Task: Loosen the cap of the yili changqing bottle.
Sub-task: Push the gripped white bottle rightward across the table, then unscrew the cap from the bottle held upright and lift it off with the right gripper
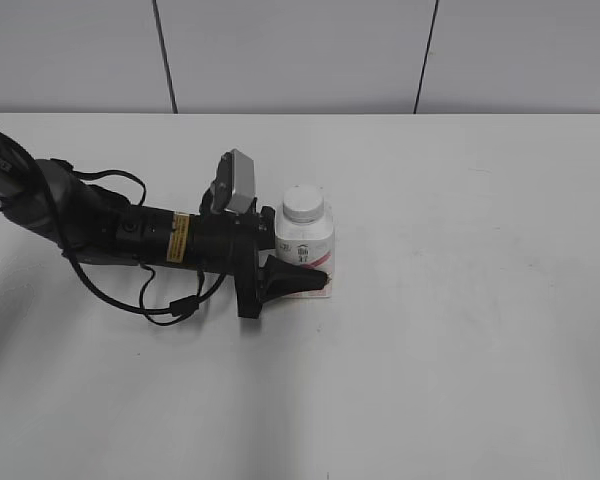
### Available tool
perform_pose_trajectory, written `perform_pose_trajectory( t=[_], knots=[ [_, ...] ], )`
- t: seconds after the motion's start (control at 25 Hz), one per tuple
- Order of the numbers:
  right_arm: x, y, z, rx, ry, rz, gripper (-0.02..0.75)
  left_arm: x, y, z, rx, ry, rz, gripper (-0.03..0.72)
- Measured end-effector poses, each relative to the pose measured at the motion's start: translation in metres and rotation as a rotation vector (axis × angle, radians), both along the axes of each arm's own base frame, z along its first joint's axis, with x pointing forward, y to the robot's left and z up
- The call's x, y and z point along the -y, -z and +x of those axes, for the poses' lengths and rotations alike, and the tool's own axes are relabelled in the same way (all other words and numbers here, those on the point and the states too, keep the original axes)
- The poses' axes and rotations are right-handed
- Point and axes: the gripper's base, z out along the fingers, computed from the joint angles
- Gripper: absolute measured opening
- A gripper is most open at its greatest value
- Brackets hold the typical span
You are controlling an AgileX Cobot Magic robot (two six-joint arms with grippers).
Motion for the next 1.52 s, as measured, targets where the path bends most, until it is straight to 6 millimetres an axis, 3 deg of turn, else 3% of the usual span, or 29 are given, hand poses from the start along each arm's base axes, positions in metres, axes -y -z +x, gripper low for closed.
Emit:
perform_pose_trajectory(
  t=[0.28,0.52,0.68,0.84,1.0,1.24,1.52],
  knots=[
    [-0.003,-0.011,0.004,0.040,0.038,0.153,0.545,0.000,0.000,0.000,0.000,-0.001,0.002,0.414],
    [-0.007,-0.011,0.039,-0.135,0.034,0.229,0.545,0.000,0.000,0.000,0.000,-0.001,0.002,0.414],
    [-0.008,-0.014,0.062,-0.158,0.044,0.265,0.543,0.000,0.000,0.000,0.000,-0.001,0.001,0.414],
    [-0.008,-0.020,0.086,-0.260,0.054,0.272,0.486,0.000,0.000,0.000,0.000,-0.001,0.001,0.414],
    [-0.007,-0.037,0.120,-0.395,0.066,0.265,0.432,0.000,0.000,0.000,0.000,-0.001,0.001,0.414],
    [-0.003,-0.058,0.191,-0.603,0.105,0.231,0.421,0.000,0.000,0.000,0.000,-0.001,0.001,0.414],
    [-0.003,-0.054,0.273,-0.753,0.165,0.223,0.419,0.000,0.000,0.000,0.000,-0.001,0.001,0.414]
  ],
)
